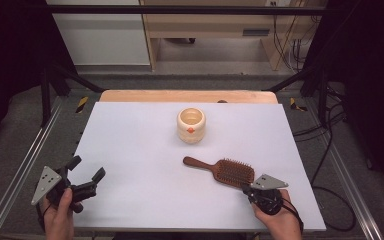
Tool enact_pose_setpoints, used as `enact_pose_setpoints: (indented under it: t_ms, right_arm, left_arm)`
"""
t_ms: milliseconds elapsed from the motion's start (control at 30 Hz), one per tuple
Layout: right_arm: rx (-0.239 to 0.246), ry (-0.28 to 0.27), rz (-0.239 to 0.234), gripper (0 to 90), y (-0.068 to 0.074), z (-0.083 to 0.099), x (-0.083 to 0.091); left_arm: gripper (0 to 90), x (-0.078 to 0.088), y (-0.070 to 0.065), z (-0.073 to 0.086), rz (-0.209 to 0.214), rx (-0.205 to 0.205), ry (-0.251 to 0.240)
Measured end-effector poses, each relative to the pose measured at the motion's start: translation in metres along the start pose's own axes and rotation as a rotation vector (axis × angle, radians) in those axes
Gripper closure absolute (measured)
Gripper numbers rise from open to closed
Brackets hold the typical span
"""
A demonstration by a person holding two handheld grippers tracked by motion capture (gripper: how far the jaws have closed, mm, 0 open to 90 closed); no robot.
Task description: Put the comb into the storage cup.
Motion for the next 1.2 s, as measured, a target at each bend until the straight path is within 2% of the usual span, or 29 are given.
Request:
enact_pose_setpoints:
  t_ms: [300, 700, 1200]
  right_arm:
    - [-0.023, -0.013, 0.023, 90.0, -0.004, -0.003, -0.003]
    - [-0.078, -0.025, 0.060, 90.0, -0.016, -0.007, -0.010]
    - [-0.095, -0.028, 0.090, 90.0, -0.023, -0.010, -0.015]
  left_arm:
    - [1.8, -0.001, -0.001, 0.000, 0.003, -0.004, 0.003]
    - [1.8, -0.001, 0.000, 0.000, 0.003, -0.002, 0.004]
    - [1.9, -0.001, 0.000, 0.001, 0.003, 0.005, 0.005]
Point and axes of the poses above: each handheld gripper's, and its own axes: x roughly backward along the jaws, z roughly out of its underside, y roughly to its left, the point moved 2 cm from there along -x, roughly forward along the jaws, and after that the axes turned 1 degree about -x, right-handed, at the moved point
